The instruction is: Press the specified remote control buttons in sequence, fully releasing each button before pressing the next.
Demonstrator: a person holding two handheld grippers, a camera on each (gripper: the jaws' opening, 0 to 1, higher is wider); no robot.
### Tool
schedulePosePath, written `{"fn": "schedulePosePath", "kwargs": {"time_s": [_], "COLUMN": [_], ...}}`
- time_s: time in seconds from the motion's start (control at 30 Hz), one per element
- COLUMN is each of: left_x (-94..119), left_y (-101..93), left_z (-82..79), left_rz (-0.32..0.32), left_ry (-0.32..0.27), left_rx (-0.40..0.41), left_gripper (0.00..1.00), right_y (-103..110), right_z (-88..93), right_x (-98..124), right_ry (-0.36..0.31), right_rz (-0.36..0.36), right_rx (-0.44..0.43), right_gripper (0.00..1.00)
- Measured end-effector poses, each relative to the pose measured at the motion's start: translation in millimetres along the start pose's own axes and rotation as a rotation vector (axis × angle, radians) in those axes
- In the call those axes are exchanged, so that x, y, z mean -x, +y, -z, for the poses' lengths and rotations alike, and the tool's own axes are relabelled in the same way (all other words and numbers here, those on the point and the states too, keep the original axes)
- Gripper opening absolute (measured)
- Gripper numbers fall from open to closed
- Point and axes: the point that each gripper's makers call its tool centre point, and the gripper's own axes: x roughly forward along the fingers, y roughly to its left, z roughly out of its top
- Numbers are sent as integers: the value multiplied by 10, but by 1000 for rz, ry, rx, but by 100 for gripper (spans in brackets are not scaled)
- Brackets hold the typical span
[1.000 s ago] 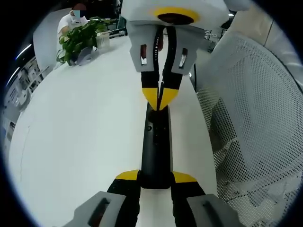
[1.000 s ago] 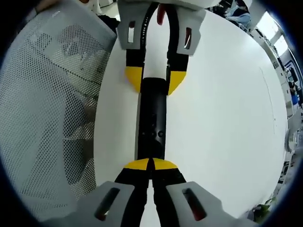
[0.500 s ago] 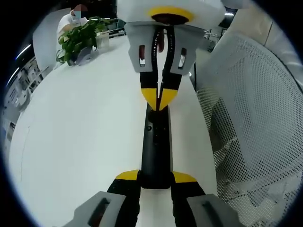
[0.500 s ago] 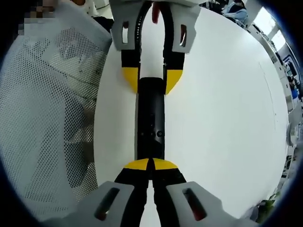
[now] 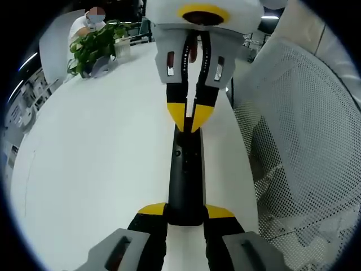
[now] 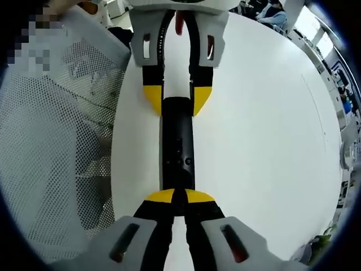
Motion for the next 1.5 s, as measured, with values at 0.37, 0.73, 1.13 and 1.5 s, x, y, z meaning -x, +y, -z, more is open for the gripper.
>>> {"fn": "schedulePosePath", "kwargs": {"time_s": [0.37, 0.73, 1.13, 1.5], "left_x": [0, -4, -4, -2], "left_y": [-1, 2, 2, 0], "left_z": [1, -1, -4, -2], "left_rz": [1, 0, 0, 1], "left_ry": [2, 4, 2, 5], "left_rx": [-1, -1, 1, -3], "left_gripper": [25, 25, 25, 25], "right_y": [14, 3, -10, 14], "right_z": [-5, 0, -24, -50], "right_x": [-33, -13, -15, -45], "right_ry": [79, 40, 40, 97], "right_rz": [11, 13, 1, 38], "right_rx": [55, 1, 12, 111], "right_gripper": [5, 5, 6, 7]}}
